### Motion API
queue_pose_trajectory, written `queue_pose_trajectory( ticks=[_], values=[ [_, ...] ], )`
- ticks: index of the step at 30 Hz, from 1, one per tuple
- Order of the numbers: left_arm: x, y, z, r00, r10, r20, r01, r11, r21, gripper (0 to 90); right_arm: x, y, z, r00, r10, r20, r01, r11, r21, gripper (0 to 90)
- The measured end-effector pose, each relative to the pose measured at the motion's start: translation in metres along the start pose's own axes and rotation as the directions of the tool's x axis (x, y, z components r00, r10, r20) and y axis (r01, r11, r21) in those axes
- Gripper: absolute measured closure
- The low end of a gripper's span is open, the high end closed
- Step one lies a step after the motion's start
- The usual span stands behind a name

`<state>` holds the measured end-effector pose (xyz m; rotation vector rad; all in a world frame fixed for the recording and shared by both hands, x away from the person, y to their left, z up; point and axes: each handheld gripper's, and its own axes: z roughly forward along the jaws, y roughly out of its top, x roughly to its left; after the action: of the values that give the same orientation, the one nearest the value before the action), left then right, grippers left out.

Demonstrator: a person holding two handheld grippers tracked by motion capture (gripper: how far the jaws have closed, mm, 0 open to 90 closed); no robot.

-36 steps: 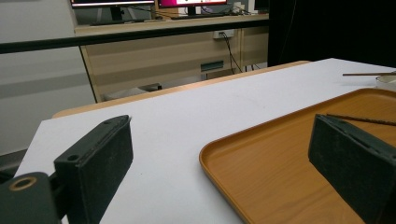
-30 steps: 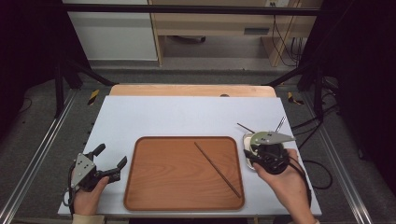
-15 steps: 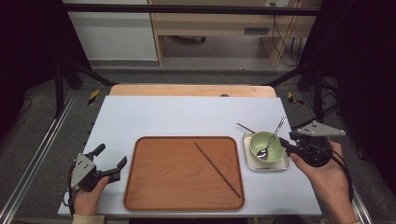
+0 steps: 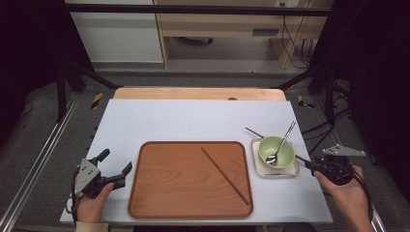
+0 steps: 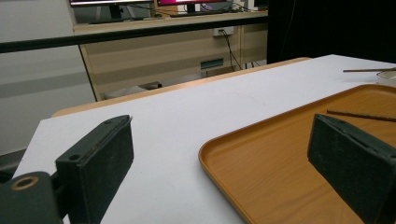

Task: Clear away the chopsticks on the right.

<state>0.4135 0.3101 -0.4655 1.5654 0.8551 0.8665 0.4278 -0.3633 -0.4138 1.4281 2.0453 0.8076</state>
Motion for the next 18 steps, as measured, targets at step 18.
queue_pose_trajectory(
  ticks=[18],
  values=[
    [0.000, -0.003, 0.003, 0.9999, 0.010, -0.006, -0.010, 0.9997, 0.022, 6.7, -0.025, -0.003, 0.054, 0.9954, -0.085, -0.043, 0.090, 0.990, 0.111, 60.8]
  ],
)
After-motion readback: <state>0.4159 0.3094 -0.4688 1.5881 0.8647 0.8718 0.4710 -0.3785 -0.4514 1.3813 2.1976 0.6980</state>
